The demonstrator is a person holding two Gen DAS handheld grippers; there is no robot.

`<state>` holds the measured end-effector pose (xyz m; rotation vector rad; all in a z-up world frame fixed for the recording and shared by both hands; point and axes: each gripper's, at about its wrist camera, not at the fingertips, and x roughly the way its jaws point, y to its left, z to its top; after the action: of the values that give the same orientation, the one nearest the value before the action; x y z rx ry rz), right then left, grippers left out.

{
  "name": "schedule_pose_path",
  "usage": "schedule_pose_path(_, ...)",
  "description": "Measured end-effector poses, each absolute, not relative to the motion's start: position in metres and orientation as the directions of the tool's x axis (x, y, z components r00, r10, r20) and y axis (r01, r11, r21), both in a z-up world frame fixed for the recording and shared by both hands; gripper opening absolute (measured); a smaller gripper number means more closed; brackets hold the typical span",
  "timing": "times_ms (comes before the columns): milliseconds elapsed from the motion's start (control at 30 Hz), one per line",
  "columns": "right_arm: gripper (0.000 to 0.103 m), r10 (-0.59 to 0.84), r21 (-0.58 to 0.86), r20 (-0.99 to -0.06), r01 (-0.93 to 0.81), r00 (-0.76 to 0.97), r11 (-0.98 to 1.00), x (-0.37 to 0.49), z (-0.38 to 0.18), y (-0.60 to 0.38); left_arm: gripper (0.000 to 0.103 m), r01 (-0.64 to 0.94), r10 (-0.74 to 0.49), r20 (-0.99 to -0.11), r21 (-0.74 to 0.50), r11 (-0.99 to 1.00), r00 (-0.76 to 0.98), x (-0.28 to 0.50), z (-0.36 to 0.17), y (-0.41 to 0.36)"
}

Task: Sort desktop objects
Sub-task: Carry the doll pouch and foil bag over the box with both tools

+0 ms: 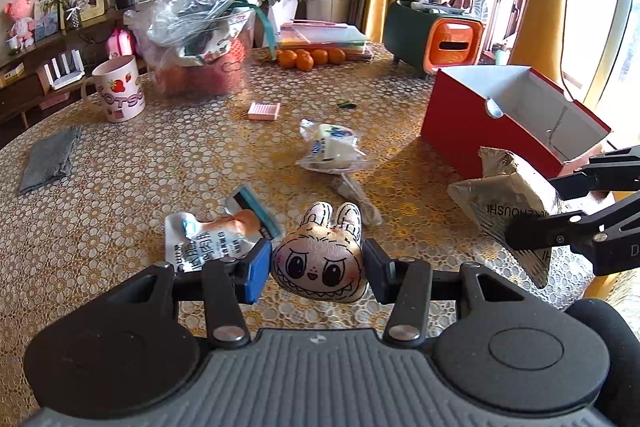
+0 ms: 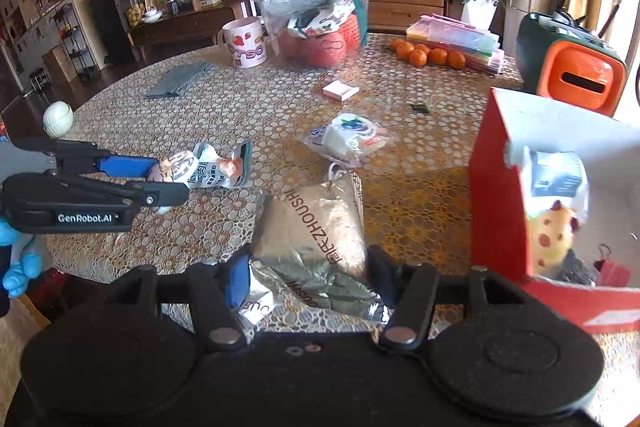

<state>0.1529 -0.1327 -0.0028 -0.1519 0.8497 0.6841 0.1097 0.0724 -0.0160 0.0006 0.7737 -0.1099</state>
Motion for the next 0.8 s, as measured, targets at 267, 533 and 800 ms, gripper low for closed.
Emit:
schedule_pose_path(267, 0.060, 0.509, 0.169, -0.705, -0.579, 0.495, 0.798, 0.145, 0.016, -0.182, 0.049, 0.190, -0.166, -0.689, -0.041, 0.981, 0.706, 0.107, -0.001, 0.021)
schedule_pose_path(533, 0.060, 0.487, 0.166, -0.685, -0.535, 0.542, 0.829, 0.146, 0.029, -0.229, 0.049, 0.268, -0.228, -0.678, -0.047, 0.962, 0.699, 0.114, 0.010, -0.027)
schedule_pose_path(800, 0.060, 0.445, 0.156, -0.680, -0.479, 0.582, 0.864, 0.155, 0.036, -0.278, 0.049, 0.343, -0.277, -0.673, -0.037, 0.939, 0.686, 0.133, 0.017, -0.074)
